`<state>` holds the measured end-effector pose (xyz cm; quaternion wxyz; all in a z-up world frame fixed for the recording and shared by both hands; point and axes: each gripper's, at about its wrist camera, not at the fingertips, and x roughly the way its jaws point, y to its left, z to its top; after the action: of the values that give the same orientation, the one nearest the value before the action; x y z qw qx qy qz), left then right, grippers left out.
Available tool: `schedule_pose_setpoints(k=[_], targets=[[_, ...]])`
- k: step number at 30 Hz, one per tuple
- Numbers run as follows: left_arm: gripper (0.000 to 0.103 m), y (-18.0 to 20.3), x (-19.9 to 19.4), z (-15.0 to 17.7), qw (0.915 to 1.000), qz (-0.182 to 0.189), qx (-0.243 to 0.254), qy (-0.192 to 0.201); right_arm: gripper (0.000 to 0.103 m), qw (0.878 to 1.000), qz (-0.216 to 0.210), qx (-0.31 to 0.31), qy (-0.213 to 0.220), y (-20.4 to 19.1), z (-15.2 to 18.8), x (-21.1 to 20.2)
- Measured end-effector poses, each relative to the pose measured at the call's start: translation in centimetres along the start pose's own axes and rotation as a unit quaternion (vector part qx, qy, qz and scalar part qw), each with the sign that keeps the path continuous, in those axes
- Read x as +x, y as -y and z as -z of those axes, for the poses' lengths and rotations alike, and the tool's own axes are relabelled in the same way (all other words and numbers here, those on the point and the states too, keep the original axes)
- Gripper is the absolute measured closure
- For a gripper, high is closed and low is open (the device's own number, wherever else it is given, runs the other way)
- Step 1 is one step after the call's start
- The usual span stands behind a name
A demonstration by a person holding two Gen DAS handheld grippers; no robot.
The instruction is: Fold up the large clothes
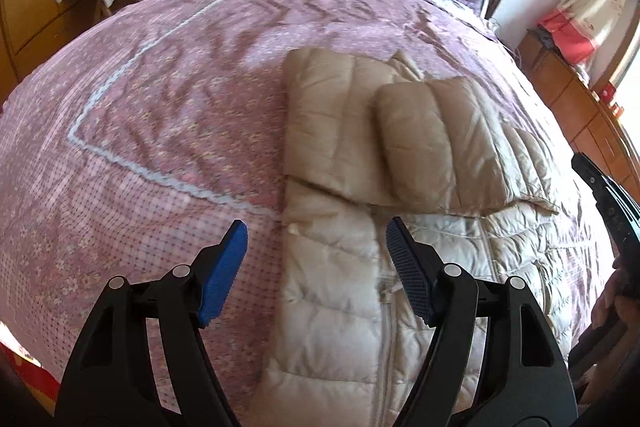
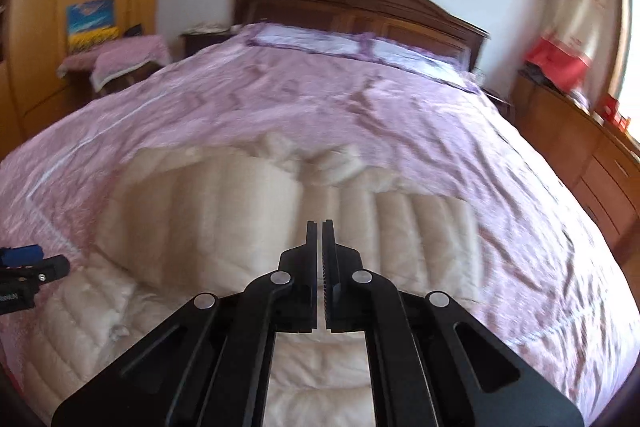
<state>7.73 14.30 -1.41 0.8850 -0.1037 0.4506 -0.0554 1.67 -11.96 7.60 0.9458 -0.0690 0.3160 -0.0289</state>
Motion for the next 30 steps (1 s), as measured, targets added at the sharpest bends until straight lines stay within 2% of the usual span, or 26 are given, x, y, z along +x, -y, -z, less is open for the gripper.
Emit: schedule_pose_setpoints(k=[5, 10, 11, 12, 13, 15, 18, 22, 30], targets=[[0.031, 1.8, 0.5, 0.0, 0.9999, 0.008, 0.013, -0.004, 0.100, 0.999, -0.001, 0.029, -0.040, 3.5, 2.4, 1.0], [0.031, 2.6, 1.0, 0.3, 0.9997, 0.009, 0.019, -0.013, 0.099, 0.997, -0.013, 0.031, -0.068, 3.5, 4.6, 1.6], [0.031, 2.7, 1.0, 0.3, 0.9997, 0.008, 0.021, -0.013, 0.093, 0.997, -0.017, 0.032, -0.074, 3.3, 4.9, 1.7], [0.031, 2.8, 1.0, 0.3, 0.9996, 0.007, 0.022, -0.013, 0.074, 0.996, -0.023, 0.035, -0.077, 3.1, 5.1, 1.9], [0.031, 2.8, 1.0, 0.4, 0.9996, 0.006, 0.024, -0.013, 0.063, 0.996, -0.027, 0.037, -0.079, 3.0, 5.4, 1.9], [0.031, 2.8, 0.9, 0.4, 0.9996, 0.003, 0.025, -0.011, 0.060, 0.996, -0.035, 0.036, -0.078, 2.3, 5.6, 1.9], [0.031, 2.6, 0.8, 0.4, 0.9997, 0.001, 0.021, -0.011, 0.042, 0.996, -0.048, 0.030, -0.074, 1.2, 5.5, 1.6], [0.031, 2.1, 0.7, 0.4, 0.9998, -0.006, 0.016, -0.009, 0.042, 0.993, -0.082, 0.029, -0.075, -0.3, 5.0, 1.2], [0.031, 0.9, 1.0, 0.5, 0.9995, -0.029, 0.009, -0.008, 0.040, 0.981, -0.155, 0.047, -0.103, -4.0, 4.2, 1.7]])
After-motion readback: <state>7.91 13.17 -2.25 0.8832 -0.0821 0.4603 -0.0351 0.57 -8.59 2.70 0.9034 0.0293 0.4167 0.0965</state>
